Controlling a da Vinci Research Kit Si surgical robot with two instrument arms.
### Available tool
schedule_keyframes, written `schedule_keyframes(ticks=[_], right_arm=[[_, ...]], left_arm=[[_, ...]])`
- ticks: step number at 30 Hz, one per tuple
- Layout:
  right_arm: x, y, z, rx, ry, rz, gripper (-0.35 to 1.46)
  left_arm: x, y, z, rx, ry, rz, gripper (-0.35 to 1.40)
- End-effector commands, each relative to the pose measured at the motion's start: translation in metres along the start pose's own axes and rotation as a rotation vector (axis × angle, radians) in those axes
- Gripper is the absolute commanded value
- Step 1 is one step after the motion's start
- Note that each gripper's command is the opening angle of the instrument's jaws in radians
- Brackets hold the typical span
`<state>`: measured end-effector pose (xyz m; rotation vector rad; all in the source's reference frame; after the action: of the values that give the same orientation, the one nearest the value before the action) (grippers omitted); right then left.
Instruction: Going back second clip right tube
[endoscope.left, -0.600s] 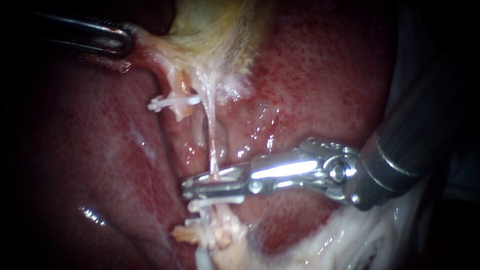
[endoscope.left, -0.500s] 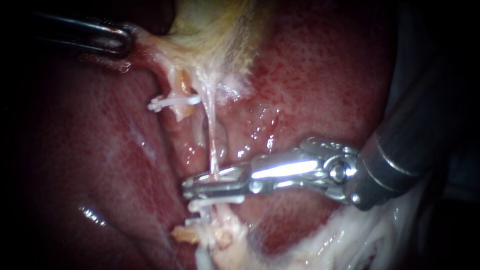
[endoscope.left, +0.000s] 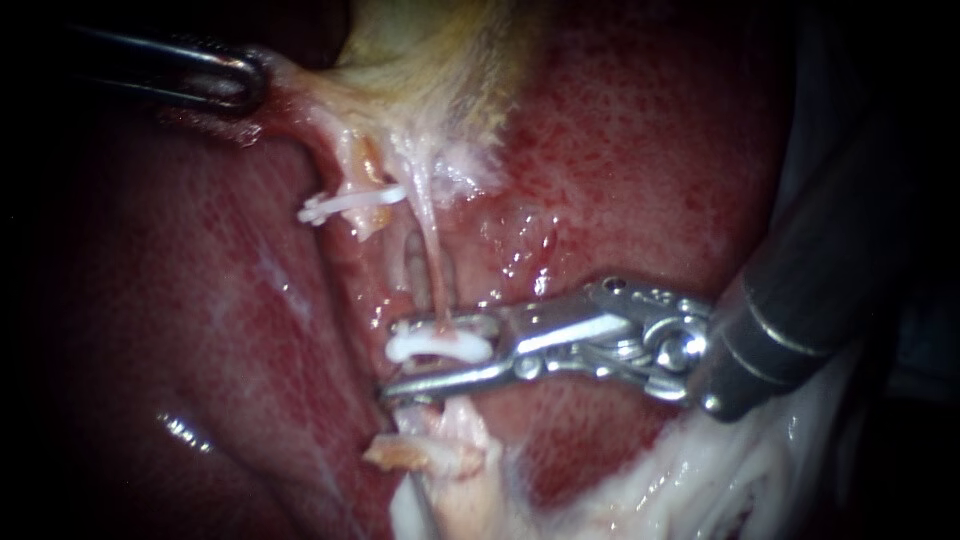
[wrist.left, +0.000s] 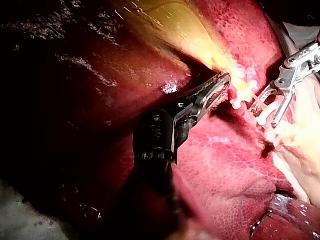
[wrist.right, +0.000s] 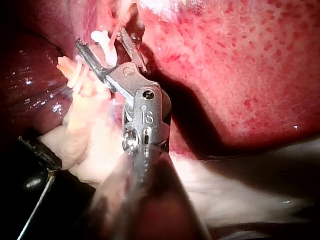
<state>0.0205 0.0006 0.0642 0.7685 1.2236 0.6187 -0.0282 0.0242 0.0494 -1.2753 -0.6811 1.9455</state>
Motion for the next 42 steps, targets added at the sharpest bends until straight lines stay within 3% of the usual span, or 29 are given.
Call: schedule_keyframes(ticks=[1,6,9,11,15,19,22,26,32,37,42], right_arm=[[0.0,0.0002,-0.0002,-0.002,-0.002,-0.005,0.5],[-0.0001,0.0004,-0.0013,-0.007,-0.002,-0.027,0.5],[0.0,-0.0002,-0.0027,-0.001,-0.013,-0.097,0.5],[0.0002,-0.0008,-0.004,-0.005,-0.034,-0.156,0.5],[0.0012,-0.0022,-0.0078,-0.079,-0.12,-0.321,0.5],[0.0015,-0.003,-0.0113,-0.121,-0.139,-0.395,0.5],[0.0014,-0.0033,-0.0133,-0.127,-0.141,-0.415,0.5],[0.0015,-0.0034,-0.0148,-0.129,-0.173,-0.442,0.5],[0.0014,-0.0035,-0.0149,-0.118,-0.18,-0.448,0.5],[0.0014,-0.0035,-0.0149,-0.112,-0.181,-0.447,0.5],[0.0015,-0.0036,-0.015,-0.111,-0.181,-0.447,0.5]], left_arm=[[0.0,0.0,0.0,-0.001,0.0,0.0,-0.35],[0.0,0.0,-0.0001,-0.001,0.0,0.0,-0.35],[0.0,0.0,-0.0001,-0.001,0.0,0.0,-0.35],[0.0,0.0,-0.0002,-0.001,0.0,0.001,-0.35],[0.0,0.0,-0.0002,-0.001,0.0,0.001,-0.35],[0.0,0.0,-0.0002,-0.001,0.0,0.001,-0.35],[0.0,0.0,-0.0002,-0.001,0.0,0.001,-0.35],[-0.0003,0.0,0.0003,0.002,0.001,0.002,-0.35],[-0.0024,-0.0007,0.0026,-0.011,-0.001,0.013,-0.35],[-0.0045,-0.0019,0.0055,-0.018,-0.033,0.033,-0.35],[-0.0049,-0.0023,0.0067,-0.025,-0.042,0.031,-0.35]])
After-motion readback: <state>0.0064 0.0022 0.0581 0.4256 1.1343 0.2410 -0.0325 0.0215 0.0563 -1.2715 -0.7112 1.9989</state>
